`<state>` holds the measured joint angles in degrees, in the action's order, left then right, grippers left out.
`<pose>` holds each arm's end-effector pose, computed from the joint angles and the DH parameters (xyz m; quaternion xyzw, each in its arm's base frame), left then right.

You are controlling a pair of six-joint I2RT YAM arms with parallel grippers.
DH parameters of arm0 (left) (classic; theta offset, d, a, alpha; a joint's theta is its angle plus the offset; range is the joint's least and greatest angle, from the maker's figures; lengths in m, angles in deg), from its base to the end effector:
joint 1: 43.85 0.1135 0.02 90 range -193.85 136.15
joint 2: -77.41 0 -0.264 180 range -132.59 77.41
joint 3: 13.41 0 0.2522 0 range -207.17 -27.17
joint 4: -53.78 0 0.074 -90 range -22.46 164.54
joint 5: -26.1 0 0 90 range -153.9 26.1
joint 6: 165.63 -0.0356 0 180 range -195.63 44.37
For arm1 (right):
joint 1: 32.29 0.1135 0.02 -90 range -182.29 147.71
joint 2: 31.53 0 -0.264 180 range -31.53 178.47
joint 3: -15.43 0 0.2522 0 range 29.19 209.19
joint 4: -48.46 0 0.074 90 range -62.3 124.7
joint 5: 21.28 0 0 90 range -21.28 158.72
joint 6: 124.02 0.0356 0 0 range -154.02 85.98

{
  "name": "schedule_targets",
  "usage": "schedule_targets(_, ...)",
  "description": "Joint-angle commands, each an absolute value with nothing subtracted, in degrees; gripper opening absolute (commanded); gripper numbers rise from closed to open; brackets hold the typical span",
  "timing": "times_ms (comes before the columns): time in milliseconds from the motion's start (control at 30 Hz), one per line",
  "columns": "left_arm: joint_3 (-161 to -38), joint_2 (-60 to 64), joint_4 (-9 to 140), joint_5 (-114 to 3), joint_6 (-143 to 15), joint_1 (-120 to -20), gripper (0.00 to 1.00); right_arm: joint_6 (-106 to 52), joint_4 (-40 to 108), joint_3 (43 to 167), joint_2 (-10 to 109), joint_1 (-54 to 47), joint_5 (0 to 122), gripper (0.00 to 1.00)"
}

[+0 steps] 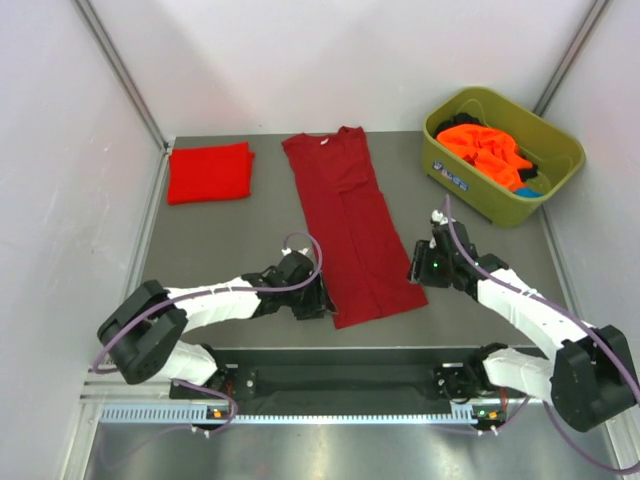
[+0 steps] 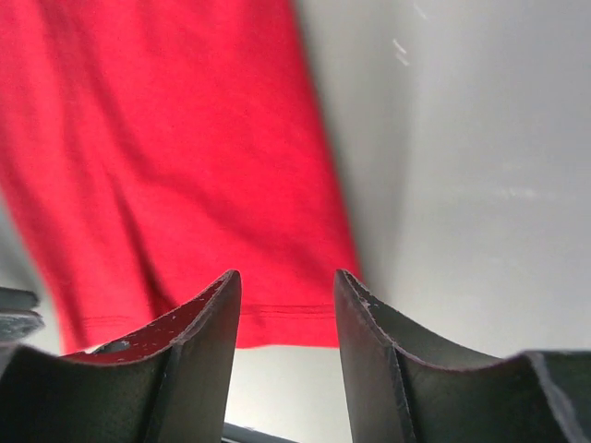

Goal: Fold and stack the t-shirts
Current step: Fold the tshirt

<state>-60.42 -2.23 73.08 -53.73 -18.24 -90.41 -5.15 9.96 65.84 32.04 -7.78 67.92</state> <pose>0.1688 -0.1874 0.1514 -0.0601 0.9401 -0.3075 0.1341 0.1964 0.0901 0.2065 0.0336 0.9439 0.1534 0.2904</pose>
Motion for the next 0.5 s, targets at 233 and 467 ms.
schedule_targets(233,-59.42,-7.31,67.98,-56.34,-15.25,-91.66,0.46,-5.1,16.24,57.76,34.3,-14.27,60.11,0.43)
schedule_targets(467,-59.16,-8.55,69.73,-57.04,-15.25,-91.92,0.33,-5.19,14.57,55.74,31.23,-14.36,61.51,0.4)
